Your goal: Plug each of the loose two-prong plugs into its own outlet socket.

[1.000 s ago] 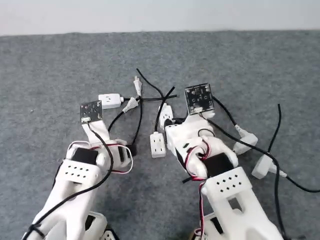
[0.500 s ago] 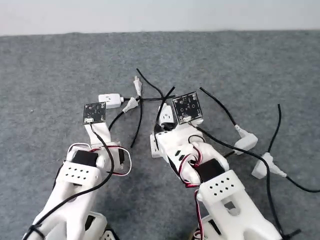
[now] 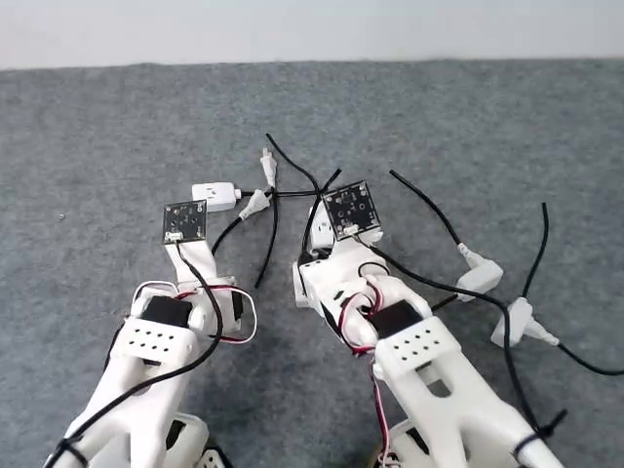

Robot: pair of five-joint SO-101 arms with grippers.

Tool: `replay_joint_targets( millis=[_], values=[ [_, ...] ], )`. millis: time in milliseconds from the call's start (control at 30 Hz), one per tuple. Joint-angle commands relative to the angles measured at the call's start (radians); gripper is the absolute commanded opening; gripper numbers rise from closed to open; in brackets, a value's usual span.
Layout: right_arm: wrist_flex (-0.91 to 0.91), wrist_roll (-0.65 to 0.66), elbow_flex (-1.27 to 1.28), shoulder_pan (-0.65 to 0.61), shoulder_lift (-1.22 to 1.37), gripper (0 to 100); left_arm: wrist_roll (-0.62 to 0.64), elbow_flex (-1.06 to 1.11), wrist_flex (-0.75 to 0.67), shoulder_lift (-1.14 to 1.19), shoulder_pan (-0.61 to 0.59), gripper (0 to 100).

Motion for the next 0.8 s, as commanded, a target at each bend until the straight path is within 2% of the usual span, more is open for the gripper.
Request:
replay_joint_targets(
  millis=[0, 433, 767],
  values=[
    [-0.041, 0.012, -0.066, -0.007, 0.022, 0.8, -0.015, -0.010, -0.017, -0.023, -0.003, 4],
    [-0.087, 0.041, -0.071, -0.050, 0.048, 0.8, -0.017, -0.010, -0.018, -0.023, -0.003, 4],
    [-0.090, 0.061, -0.074, -0.022, 0.048, 0.8, -0.017, -0.005, -0.020, -0.023, -0.003, 4]
  ],
)
